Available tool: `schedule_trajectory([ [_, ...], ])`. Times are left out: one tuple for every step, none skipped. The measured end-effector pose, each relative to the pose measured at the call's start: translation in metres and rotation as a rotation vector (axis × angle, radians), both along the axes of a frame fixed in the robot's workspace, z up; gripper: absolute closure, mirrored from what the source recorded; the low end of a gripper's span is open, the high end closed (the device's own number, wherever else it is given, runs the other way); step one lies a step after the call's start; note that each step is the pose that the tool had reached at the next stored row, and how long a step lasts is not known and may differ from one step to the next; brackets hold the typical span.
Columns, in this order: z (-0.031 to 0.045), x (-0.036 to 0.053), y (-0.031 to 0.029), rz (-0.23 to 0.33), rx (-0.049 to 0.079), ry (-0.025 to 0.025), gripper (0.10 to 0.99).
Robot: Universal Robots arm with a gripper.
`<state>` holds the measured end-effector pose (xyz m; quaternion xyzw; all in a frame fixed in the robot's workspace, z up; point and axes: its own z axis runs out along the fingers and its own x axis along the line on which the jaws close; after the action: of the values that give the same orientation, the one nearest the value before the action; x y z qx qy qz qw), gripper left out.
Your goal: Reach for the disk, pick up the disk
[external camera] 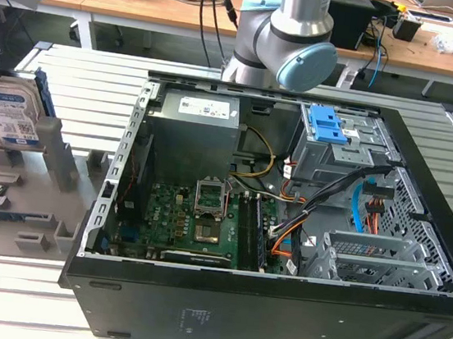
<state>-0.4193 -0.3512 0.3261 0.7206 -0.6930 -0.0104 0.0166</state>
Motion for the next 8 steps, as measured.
schedule_trajectory([
  [0.0013, 0.0000, 0.0000, 0.000, 0.000, 0.0001, 0.718],
  [0.0047, 0.0002, 0.0000, 0.000, 0.000, 0.0000, 0.718],
  [0.0067, 0.0003, 0.0000, 0.000, 0.000, 0.0000, 0.718],
  [0.0090, 0.0004, 0.0000, 0.000, 0.000, 0.0000, 0.718],
  [0.0113, 0.0005, 0.0000, 0.000, 0.000, 0.0000, 0.718],
  [0.0126, 0.0006, 0.0000, 0.000, 0.000, 0.0000, 0.718],
  [0.0149, 0.0007, 0.0000, 0.000, 0.000, 0.0000, 0.718],
  [0.0165, 0.0008, 0.0000, 0.000, 0.000, 0.0000, 0.718],
])
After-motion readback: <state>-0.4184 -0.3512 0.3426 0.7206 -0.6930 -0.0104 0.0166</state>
